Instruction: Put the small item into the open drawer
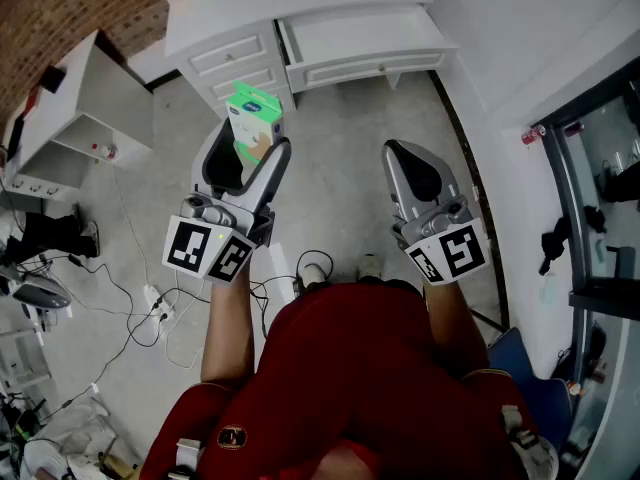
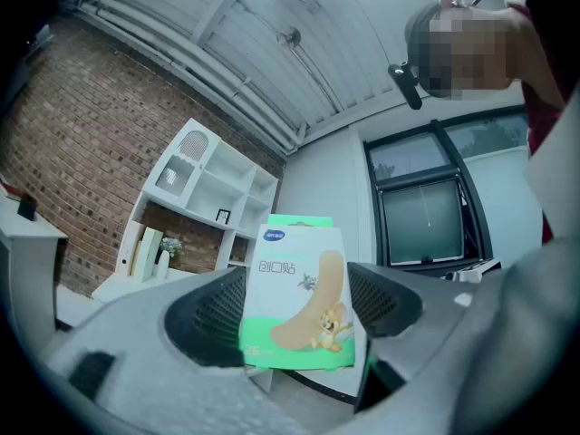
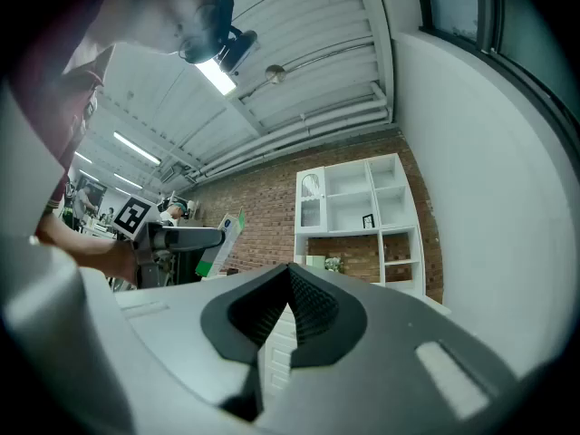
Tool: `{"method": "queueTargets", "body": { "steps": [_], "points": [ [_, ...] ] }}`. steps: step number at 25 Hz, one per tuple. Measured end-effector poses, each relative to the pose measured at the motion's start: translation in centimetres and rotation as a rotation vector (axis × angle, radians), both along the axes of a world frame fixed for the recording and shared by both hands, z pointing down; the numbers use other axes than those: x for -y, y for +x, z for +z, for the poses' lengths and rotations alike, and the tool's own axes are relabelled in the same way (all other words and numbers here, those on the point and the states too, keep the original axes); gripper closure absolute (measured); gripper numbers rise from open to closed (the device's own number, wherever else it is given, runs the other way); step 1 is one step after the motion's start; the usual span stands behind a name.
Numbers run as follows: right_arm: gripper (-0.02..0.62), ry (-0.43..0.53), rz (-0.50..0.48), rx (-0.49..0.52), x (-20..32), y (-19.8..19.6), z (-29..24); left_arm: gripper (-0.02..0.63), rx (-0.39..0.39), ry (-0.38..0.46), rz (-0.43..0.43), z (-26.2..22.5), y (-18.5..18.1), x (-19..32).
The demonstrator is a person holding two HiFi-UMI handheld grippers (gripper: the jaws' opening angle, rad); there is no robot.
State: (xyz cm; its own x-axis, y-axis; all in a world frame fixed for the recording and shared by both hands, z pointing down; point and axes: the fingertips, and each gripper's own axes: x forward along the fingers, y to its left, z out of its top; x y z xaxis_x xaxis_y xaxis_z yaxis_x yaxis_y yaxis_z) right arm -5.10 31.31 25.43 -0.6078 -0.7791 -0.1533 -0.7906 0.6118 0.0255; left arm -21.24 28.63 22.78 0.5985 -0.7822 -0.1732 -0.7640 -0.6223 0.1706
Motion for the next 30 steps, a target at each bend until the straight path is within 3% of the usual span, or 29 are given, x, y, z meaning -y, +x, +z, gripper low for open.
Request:
{"method": "queueTargets", "body": {
  "steps": [6, 13, 20, 24, 30],
  "points": [
    [0.584, 0.002, 0.005, 0.007, -0.1, -0.6, 0.2, 0.255, -0.005, 0.002, -0.001, 0.2, -0.7, -0.2],
    [0.583, -0.009, 0.062, -0.002, -1.0, -3.2, 0.3, 0.255, -0.035, 0.0, 0.024, 0.8, -4.1, -0.6],
    [0.583, -0.039, 0.124, -0.02, -0.9, -1.1, 1.5, 0.255, -0.05, -0.023, 0.063, 2.2, -2.9, 0.7],
    [0.583, -0.041, 0.135, -0.008, 1.3, 0.1, 2.2, 0.255, -0.036, -0.031, 0.067, 2.9, -1.9, 3.3],
    [0.583, -0.035, 0.116, 0.021, 8.8, 1.9, 3.1, 0.255, 0.016, -0.044, 0.034, 3.5, -0.7, 9.6]
  ]
}}
